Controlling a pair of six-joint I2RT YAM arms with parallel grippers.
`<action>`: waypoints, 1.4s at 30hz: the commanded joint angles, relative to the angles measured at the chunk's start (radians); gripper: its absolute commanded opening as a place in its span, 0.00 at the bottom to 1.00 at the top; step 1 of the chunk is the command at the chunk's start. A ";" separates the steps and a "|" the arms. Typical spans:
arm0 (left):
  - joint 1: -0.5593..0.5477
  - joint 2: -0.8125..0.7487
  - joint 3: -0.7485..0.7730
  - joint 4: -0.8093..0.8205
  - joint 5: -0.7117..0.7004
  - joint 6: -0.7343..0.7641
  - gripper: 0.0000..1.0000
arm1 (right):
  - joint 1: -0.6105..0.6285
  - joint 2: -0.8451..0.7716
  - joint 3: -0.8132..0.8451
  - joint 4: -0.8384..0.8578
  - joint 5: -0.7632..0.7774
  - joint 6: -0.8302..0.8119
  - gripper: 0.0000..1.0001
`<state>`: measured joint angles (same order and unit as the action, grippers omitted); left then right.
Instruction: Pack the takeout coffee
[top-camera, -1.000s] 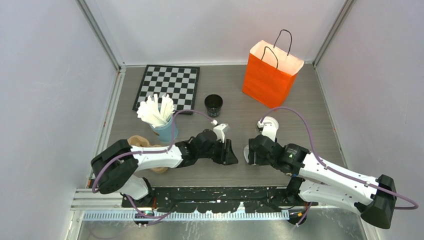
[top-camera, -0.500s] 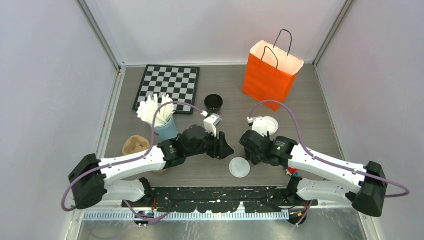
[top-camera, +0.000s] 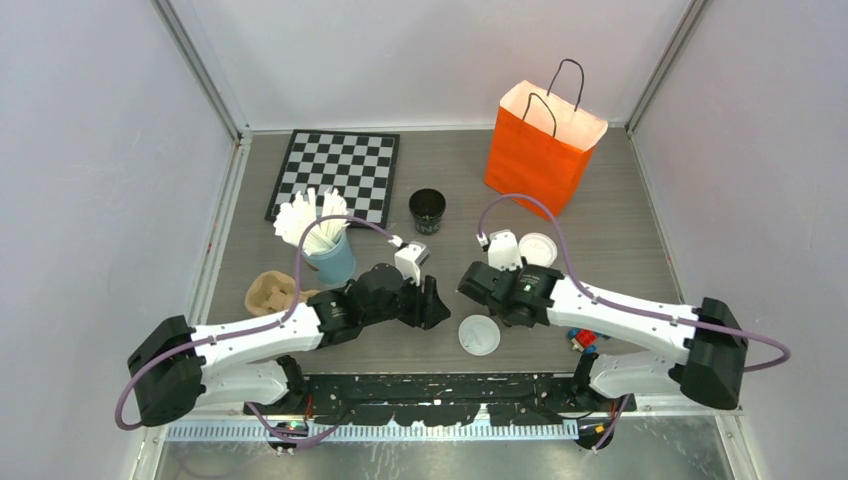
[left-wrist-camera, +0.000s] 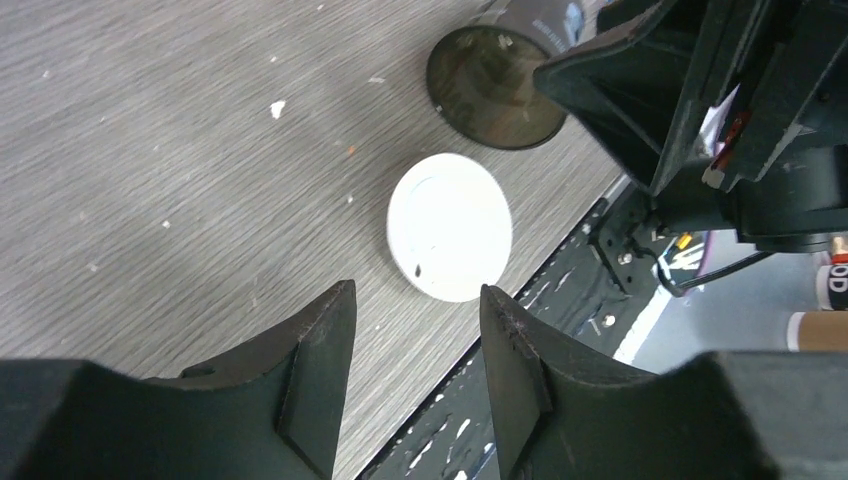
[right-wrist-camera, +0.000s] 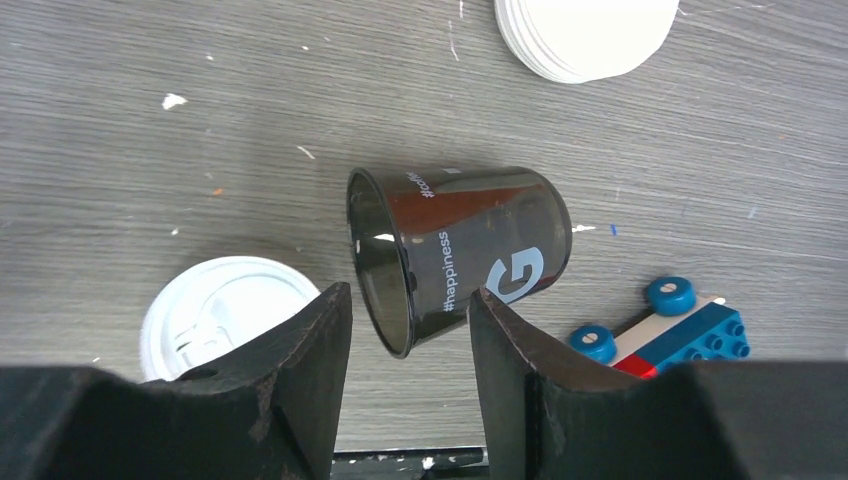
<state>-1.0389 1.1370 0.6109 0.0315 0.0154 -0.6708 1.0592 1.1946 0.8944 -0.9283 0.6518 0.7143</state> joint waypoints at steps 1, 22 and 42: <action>-0.002 -0.053 -0.051 0.019 -0.068 0.002 0.50 | 0.009 0.084 0.055 -0.041 0.110 0.048 0.51; -0.002 -0.148 -0.133 0.016 -0.096 -0.013 0.49 | 0.008 0.339 0.159 -0.108 0.235 0.083 0.29; -0.003 -0.260 -0.124 -0.094 -0.203 -0.013 0.48 | 0.008 -0.001 0.121 0.077 -0.002 -0.004 0.00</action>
<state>-1.0389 0.9268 0.4595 -0.0013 -0.1162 -0.6807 1.0641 1.3434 1.0229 -0.9966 0.7609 0.7444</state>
